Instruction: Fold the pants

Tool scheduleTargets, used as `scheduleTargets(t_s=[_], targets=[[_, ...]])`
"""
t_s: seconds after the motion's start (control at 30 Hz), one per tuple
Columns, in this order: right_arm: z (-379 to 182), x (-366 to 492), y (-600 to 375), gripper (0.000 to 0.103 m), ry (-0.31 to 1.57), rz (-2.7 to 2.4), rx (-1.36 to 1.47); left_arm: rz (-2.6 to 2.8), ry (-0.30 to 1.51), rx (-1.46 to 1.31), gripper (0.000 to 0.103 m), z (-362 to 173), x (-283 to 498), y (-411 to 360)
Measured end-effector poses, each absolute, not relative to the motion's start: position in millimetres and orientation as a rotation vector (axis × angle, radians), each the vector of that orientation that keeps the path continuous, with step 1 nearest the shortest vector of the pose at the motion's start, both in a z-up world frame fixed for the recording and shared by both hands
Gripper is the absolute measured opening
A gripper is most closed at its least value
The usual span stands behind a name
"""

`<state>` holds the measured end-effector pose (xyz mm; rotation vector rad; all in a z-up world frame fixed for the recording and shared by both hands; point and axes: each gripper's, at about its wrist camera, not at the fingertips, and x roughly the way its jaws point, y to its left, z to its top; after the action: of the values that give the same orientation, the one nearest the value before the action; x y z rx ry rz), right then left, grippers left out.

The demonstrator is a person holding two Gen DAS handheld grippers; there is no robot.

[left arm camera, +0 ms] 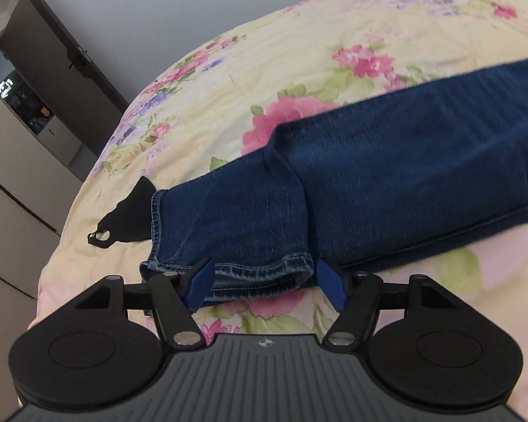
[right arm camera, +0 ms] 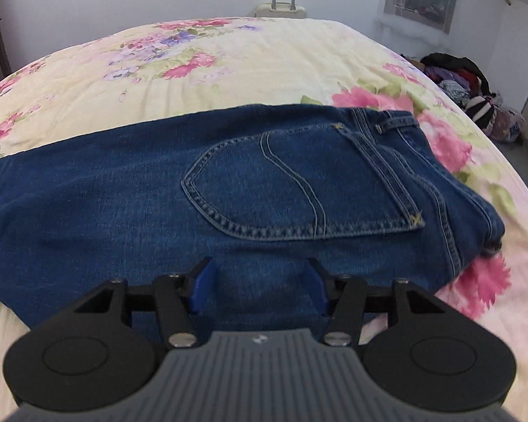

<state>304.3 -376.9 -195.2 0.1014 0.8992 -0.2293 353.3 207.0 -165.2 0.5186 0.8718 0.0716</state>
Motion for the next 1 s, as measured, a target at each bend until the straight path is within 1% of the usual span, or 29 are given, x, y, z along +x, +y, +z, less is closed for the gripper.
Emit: scheduleTargets(t_s=[0.03, 0.07, 0.1, 0.17, 0.2, 0.3, 0.43, 0.47, 0.5, 0.53, 0.57, 0.6, 0.63, 0.7, 0.8, 0.87, 0.9, 1.0], targets=[[-196, 301, -374, 0.052, 0.894, -0.241, 0.102, 0.081, 0.873, 0.536, 0.070, -173, 356, 207], [-194, 297, -372, 0.051, 0.888, -0.247, 0.100, 0.099, 0.871, 0.545, 0.059, -179, 359, 207], [-193, 295, -370, 0.051, 0.884, -0.252, 0.098, 0.109, 0.871, 0.542, 0.036, -181, 362, 209], [-192, 291, -368, 0.051, 0.884, -0.258, 0.092, 0.094, 0.843, 0.493, 0.009, -174, 362, 214], [-192, 289, -366, 0.051, 0.883, -0.265, 0.081, 0.095, 0.808, 0.471, 0.008, -165, 360, 218], [-194, 284, -363, 0.051, 0.870, -0.286, 0.055, 0.130, 0.734, 0.378, 0.007, -131, 368, 240], [-196, 284, -361, 0.051, 0.842, -0.310, 0.043, 0.237, 0.714, 0.258, 0.007, -97, 406, 285], [-197, 285, -360, 0.051, 0.835, -0.313, 0.038, 0.252, 0.723, 0.225, 0.009, -93, 416, 297], [-197, 285, -358, 0.051, 0.830, -0.314, 0.035, 0.263, 0.738, 0.184, 0.022, -90, 426, 309], [-197, 285, -357, 0.051, 0.824, -0.314, 0.031, 0.281, 0.738, 0.153, 0.027, -88, 433, 318], [-197, 286, -356, 0.051, 0.820, -0.313, 0.026, 0.298, 0.735, 0.130, 0.046, -88, 437, 325], [-197, 286, -355, 0.051, 0.818, -0.312, 0.019, 0.320, 0.732, 0.112, 0.067, -87, 440, 333], [-196, 286, -354, 0.051, 0.816, -0.311, 0.013, 0.342, 0.716, 0.102, 0.072, -86, 439, 338], [-194, 287, -353, 0.051, 0.810, -0.319, -0.004, 0.364, 0.710, 0.043, 0.069, -86, 432, 349], [-191, 287, -349, 0.051, 0.812, -0.332, -0.016, 0.317, 0.756, -0.109, 0.064, -97, 414, 368], [-186, 285, -344, 0.051, 0.825, -0.337, -0.016, 0.321, 0.764, -0.181, 0.063, -109, 398, 378], [-184, 283, -341, 0.051, 0.833, -0.333, -0.009, 0.309, 0.774, -0.227, 0.061, -115, 391, 383], [-176, 274, -331, 0.051, 0.843, -0.304, 0.007, 0.271, 0.812, -0.357, 0.061, -144, 374, 393]])
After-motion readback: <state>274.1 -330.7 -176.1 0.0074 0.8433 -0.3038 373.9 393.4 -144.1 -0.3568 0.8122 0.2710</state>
